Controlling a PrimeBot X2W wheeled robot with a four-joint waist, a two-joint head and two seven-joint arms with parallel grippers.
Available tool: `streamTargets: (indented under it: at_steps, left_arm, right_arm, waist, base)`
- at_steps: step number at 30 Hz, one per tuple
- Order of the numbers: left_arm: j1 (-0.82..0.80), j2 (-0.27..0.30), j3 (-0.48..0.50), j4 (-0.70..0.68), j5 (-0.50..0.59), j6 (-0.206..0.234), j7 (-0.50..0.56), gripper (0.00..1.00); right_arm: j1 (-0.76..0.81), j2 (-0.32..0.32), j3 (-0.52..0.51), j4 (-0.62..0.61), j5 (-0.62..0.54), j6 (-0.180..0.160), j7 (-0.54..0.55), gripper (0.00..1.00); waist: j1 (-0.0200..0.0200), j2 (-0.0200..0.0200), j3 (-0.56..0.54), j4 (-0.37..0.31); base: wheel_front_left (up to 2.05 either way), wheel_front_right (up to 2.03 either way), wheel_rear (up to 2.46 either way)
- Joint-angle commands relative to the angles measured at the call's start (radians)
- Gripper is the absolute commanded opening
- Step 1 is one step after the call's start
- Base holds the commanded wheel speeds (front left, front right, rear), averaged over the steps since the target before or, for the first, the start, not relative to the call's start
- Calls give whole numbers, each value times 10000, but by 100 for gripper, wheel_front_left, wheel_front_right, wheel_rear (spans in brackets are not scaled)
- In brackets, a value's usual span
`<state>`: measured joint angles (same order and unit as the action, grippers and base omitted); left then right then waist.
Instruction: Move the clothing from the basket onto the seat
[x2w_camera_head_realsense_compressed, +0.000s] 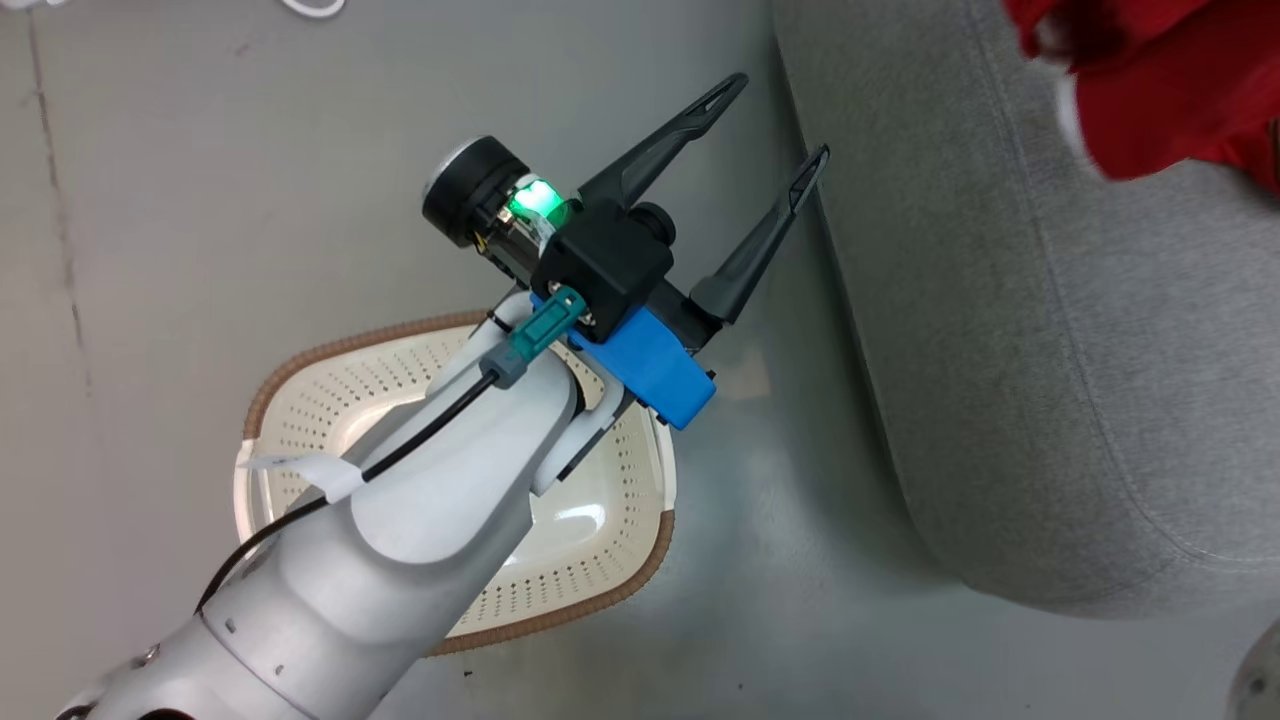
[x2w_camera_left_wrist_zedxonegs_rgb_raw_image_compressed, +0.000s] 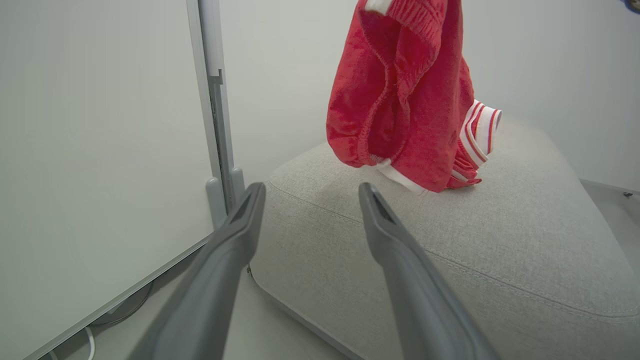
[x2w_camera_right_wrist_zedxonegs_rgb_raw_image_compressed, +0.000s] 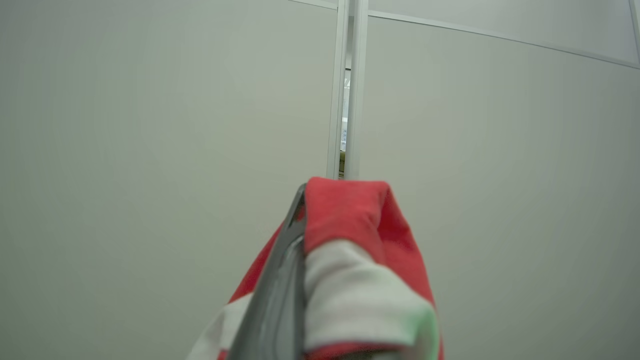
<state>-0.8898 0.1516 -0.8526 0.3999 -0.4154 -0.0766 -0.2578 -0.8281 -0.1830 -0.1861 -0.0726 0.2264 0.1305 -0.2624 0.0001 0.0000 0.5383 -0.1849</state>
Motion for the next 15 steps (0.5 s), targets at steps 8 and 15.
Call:
streamTargets:
  at_steps: [8,15]
  left_arm:
    - [-469,333,-21,-241,267,108,66,100]
    - [-377,495,-96,-308,299,153,77,100]
  right_arm:
    - [-2875,-2601,-1584,1070,-177,5,-37,0]
    - [-3121,-4175,-2630,2546,-18,5,-36,0]
  waist:
    - [-1,0,1630,217]
    - [-1,0,1889,-2]
  base:
    - [0,0,0]
    - [0,0,0]
